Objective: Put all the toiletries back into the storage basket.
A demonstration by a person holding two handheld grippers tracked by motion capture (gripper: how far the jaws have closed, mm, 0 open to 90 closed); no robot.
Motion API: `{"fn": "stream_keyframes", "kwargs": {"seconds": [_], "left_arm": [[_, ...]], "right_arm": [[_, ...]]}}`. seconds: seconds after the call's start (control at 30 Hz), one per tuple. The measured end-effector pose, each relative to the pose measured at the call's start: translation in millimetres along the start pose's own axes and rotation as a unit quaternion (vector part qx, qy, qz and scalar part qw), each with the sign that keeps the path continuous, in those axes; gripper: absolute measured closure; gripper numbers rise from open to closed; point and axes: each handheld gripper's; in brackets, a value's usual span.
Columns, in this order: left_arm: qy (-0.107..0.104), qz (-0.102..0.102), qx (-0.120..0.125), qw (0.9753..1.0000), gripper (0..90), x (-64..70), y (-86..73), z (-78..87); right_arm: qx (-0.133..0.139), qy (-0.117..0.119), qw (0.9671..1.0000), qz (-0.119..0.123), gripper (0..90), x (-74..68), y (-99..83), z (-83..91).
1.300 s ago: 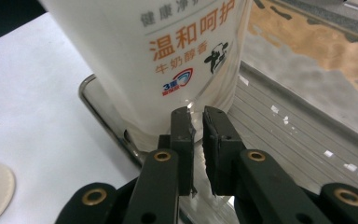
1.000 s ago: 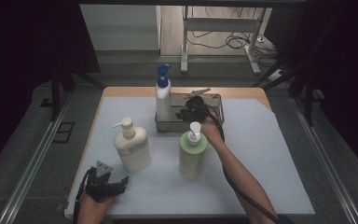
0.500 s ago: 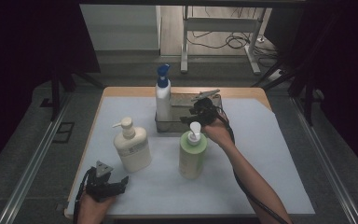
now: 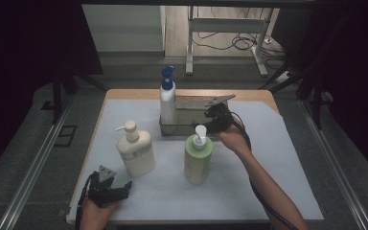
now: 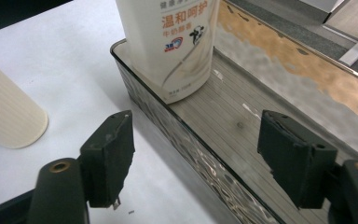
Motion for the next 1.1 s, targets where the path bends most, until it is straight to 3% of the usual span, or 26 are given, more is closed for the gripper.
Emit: {"fn": "stream_keyframes", "kwargs": {"seconds": [0.73, 1.1], "left_arm": [[0.000, -0.001, -0.001, 1.0000, 14.6, 0.0, 0.0, 0.1], [0.000, -0.002, 0.000, 1.0000, 14.6, 0.0, -0.1, 0.2]], "right_arm": [[-0.008, 0.000, 0.9999, 0.010, 19.9, 5.6, -27.0, 35.7], [-0.001, -0.003, 0.9997, 0.025, 16.4, -0.8, -43.3, 60.8]]}}
Point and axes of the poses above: each handheld gripper's, and its own axes: z roughly backward along the jaws, y roughly out of its top, x roughly to its right, and after that the axes turned 12 degrees about x, right-handed
